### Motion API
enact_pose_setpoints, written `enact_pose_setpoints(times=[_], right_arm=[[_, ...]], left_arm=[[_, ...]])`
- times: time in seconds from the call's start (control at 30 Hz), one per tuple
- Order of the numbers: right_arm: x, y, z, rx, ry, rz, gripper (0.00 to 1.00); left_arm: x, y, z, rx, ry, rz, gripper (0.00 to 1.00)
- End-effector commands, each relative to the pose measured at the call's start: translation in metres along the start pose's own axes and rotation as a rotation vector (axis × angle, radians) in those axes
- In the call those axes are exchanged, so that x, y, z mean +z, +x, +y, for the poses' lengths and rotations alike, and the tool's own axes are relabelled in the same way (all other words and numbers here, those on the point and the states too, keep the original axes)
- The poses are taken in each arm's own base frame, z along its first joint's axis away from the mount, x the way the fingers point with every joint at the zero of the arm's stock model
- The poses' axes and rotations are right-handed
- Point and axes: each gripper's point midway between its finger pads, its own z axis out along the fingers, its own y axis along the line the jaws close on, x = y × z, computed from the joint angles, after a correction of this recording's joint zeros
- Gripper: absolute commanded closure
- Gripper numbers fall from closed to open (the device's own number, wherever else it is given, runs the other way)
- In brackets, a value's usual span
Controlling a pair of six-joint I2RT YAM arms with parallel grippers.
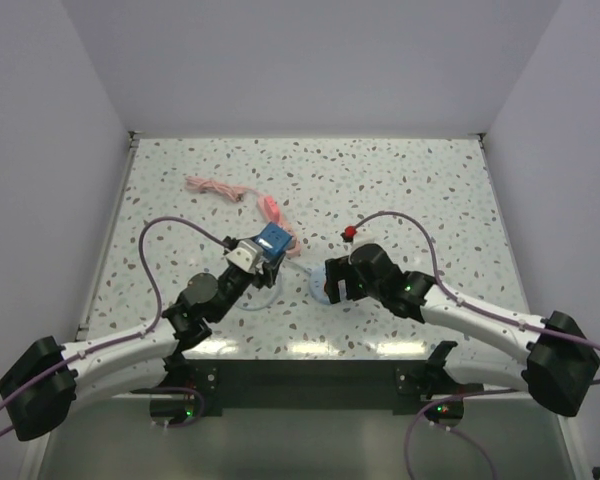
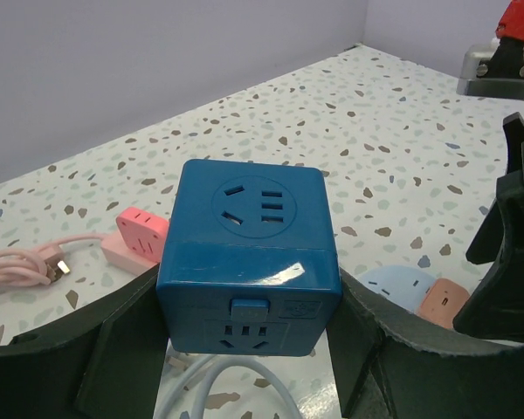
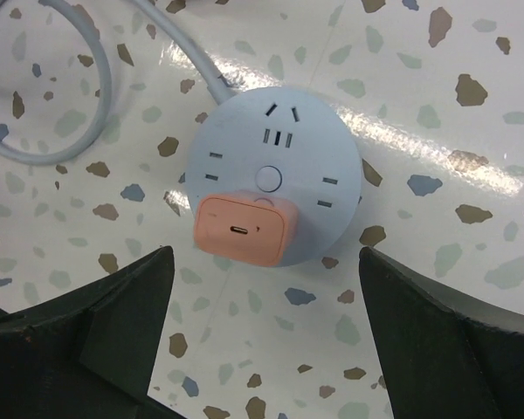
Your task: Insert the plug
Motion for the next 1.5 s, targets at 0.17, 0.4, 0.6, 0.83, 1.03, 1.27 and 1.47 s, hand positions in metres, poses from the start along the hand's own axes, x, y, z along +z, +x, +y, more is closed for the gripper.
enact_pose_setpoints(times=[0.17, 0.4, 0.6, 0.83, 1.03, 1.27, 1.47], right_arm=[[0.016, -0.027, 0.025, -0.071, -0.036, -0.049, 0.13], [0.032, -0.018, 0.024, -0.114, -0.006, 0.011, 0.35], [0.040, -0.012, 0.020, -0.143, 0.035, 0.056, 0.55], [0.047, -0.008, 0.030, -0.221, -0.009, 0.107, 0.83], [0.041, 0.003, 0.054, -0.323, -0.182, 0.160, 0.93], [0.025, 0.034, 0.071, -0.470, -0.356, 0.273, 0.93], [0.018, 0.041, 0.075, -0.531, -0.404, 0.304, 0.94]], left_arm=[[0.005, -0.034, 0.016, -0.047, -0.077, -0.071, 1.00], [0.004, -0.034, 0.019, -0.043, -0.086, -0.072, 1.00], [-0.001, -0.035, 0.022, -0.048, -0.096, -0.083, 1.00], [-0.003, -0.034, 0.025, -0.047, -0.102, -0.084, 1.00], [-0.003, -0.034, 0.025, -0.044, -0.101, -0.089, 1.00], [-0.003, -0.033, 0.023, -0.042, -0.084, -0.092, 1.00], [-0.003, -0.032, 0.023, -0.039, -0.080, -0.093, 1.00]])
